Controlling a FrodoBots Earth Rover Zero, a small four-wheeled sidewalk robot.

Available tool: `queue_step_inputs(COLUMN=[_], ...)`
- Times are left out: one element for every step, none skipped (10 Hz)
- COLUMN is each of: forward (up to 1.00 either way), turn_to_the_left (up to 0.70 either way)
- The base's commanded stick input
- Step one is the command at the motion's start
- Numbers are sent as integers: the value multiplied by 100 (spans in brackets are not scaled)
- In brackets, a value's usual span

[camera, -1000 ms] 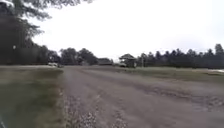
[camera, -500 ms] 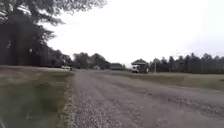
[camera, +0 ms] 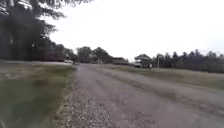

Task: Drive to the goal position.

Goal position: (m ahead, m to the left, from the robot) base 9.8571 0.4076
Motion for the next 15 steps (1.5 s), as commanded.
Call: queue_step_inputs(forward=[50,50,50,50,50,50,50,50,50,50,50,50,54,63,70], turn_to_the_left=[0,0,0,0,0,0,0,0,0,0,0,0,0,0,0])
